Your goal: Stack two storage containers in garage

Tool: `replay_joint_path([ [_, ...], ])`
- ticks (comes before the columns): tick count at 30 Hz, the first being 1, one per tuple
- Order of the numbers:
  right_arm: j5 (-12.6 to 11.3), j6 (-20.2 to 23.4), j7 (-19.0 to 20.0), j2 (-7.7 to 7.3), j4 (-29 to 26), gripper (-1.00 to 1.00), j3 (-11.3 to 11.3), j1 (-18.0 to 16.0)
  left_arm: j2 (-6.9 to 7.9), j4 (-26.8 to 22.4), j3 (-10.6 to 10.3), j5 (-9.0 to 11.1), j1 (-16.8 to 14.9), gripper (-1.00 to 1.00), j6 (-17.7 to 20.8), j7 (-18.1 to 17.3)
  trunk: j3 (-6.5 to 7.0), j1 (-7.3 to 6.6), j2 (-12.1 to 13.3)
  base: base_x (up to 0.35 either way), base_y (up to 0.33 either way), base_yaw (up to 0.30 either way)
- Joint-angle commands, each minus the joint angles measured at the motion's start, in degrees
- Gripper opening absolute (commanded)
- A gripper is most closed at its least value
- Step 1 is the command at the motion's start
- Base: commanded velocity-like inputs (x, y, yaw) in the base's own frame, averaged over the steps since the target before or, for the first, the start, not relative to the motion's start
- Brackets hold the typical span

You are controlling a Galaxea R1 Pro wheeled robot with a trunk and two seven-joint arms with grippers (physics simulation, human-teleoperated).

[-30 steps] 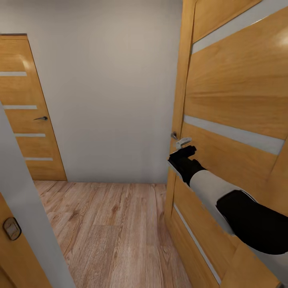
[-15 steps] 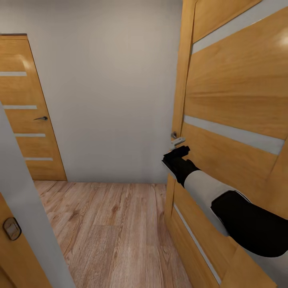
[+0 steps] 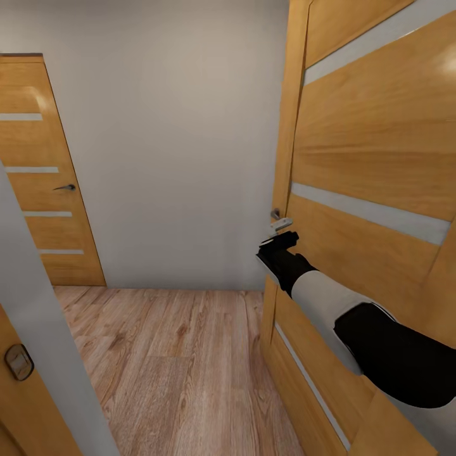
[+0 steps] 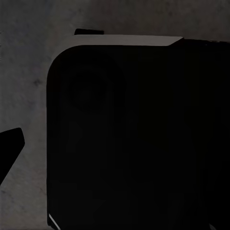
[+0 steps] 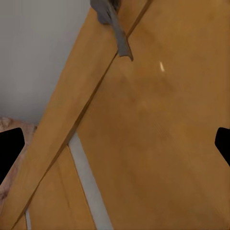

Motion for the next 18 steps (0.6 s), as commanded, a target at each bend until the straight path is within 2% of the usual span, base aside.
replay_joint_path([
  [1, -0.6, 0.3, -0.4, 0.0, 0.0, 1.0, 0.5, -0.1, 0.0, 0.0, 0.0, 0.4, 0.0, 1.0, -0.1, -0.1, -0.06, 0.0, 0.0, 0.0, 0.0, 0.0],
  [6, -0.6, 0.3, -0.3, 0.0, 0.0, 1.0, 0.5, -0.1, 0.01, 0.0, 0.1, 0.4, 0.0, 1.0, -0.1, -0.1, -0.06, 0.0, 0.0, 0.065, -0.012, 0.0],
  [18, -0.6, 0.3, -0.4, 0.0, 0.1, 1.0, 0.5, -0.1, -0.07, 0.0, 0.0, 0.3, 0.0, 1.0, -0.1, -0.1, -0.06, 0.0, 0.0, 0.274, -0.062, 0.0],
])
